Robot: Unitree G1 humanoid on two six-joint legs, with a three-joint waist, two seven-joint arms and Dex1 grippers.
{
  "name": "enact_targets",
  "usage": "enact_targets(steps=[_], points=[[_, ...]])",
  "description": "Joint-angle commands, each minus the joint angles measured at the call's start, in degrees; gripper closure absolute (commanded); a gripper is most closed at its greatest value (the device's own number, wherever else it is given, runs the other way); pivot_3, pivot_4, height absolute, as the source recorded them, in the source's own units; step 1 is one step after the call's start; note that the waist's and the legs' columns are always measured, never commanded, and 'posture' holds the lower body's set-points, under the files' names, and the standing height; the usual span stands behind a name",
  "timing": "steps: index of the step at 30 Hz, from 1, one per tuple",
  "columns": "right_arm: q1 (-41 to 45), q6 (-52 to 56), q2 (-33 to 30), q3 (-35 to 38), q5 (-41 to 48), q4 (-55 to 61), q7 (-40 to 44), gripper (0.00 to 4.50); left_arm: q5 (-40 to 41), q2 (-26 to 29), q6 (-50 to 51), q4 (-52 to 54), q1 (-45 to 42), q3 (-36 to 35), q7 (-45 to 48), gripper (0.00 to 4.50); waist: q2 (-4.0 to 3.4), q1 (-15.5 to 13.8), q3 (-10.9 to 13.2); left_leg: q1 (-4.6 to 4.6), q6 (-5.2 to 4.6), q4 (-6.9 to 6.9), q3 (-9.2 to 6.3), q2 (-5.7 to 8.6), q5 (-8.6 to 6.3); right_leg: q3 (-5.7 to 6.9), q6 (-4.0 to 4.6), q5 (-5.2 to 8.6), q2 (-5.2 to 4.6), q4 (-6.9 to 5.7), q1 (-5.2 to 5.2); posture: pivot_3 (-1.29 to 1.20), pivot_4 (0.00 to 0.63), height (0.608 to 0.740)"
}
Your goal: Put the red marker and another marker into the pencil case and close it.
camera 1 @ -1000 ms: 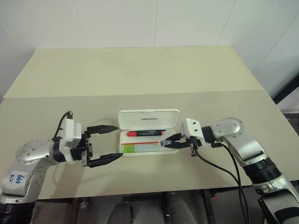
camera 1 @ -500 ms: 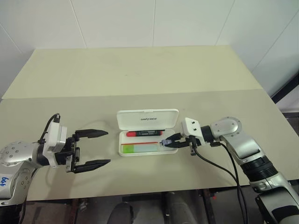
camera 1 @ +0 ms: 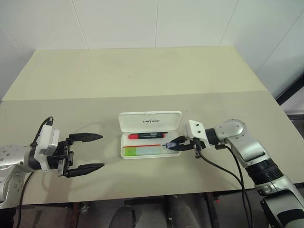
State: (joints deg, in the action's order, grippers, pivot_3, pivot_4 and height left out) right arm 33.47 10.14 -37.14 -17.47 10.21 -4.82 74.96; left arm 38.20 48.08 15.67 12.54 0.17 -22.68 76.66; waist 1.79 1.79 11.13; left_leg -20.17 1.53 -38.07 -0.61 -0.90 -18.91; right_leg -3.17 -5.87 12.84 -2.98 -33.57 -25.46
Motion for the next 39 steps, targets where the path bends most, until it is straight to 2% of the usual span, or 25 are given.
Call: enact_targets(steps=[1,12,18,22,24,29,39], points=[[0.97,0.19,-0.72,1.96,1.06,2.10,0.56,4.12,1.06,1.17,-1.02,-0.34,-0.07,-2.54,0.72,0.00,0.00,0.03,0.00,0.00,0.00,0.00,0.00,0.00,0.00,0.00,0.00,0.00,0.00,0.00,0.00,0.00,0.150,0.740],[1.25,0.18,-0.13,1.96,1.76,2.27,0.54,4.12,0.53,2.03,-1.73,-2.14,-0.29,-3.48,1.74,0.00,0.00,0.00,0.00,0.02,0.01,0.00,0.00,-0.02,0.00,0.04,-0.01,0.00,0.00,-0.06,-0.01,0.00,0.150,0.740],[1.73,0.79,0.10,1.85,2.11,2.86,0.64,2.09,0.28,1.49,-2.16,-2.31,-1.06,-2.37,0.93,0.00,0.00,0.01,0.00,0.02,0.01,0.00,0.00,-0.02,0.00,0.04,-0.05,-0.03,0.00,-0.06,-0.01,0.00,0.150,0.740],[1.48,1.53,-0.09,2.13,2.30,3.63,0.34,0.56,0.33,1.09,-2.11,-2.09,-1.69,-1.69,0.30,0.00,0.00,-0.01,0.00,0.02,0.01,0.00,0.00,-0.02,0.00,0.05,-0.05,-0.03,0.00,-0.07,-0.01,0.00,0.150,0.740],[1.38,2.34,-0.24,2.43,2.58,4.42,-0.05,0.02,0.37,0.91,-1.92,-1.90,-2.05,-1.29,-0.07,0.00,0.00,0.01,0.00,0.02,0.01,0.00,0.00,-0.02,0.00,0.05,-0.10,-0.06,0.00,-0.07,-0.01,0.00,0.150,0.740],[0.78,4.98,-1.07,3.69,3.98,7.40,-0.81,0.02,0.97,0.09,-1.33,-1.22,-3.24,-0.39,-1.35,0.00,-0.01,-0.03,0.00,0.01,0.01,0.00,-0.01,-0.02,-0.01,0.06,-0.13,-0.07,0.00,-0.07,-0.02,0.00,0.150,0.740],[-4.39,17.17,-5.77,10.81,12.14,22.01,-3.80,0.02,2.77,-1.93,1.24,1.13,-7.76,1.83,-5.98,0.00,-0.01,-0.22,0.01,-0.01,0.02,0.00,-0.05,-0.01,-0.01,0.08,-0.16,-0.09,0.00,-0.07,-0.02,0.00,0.150,0.740]])
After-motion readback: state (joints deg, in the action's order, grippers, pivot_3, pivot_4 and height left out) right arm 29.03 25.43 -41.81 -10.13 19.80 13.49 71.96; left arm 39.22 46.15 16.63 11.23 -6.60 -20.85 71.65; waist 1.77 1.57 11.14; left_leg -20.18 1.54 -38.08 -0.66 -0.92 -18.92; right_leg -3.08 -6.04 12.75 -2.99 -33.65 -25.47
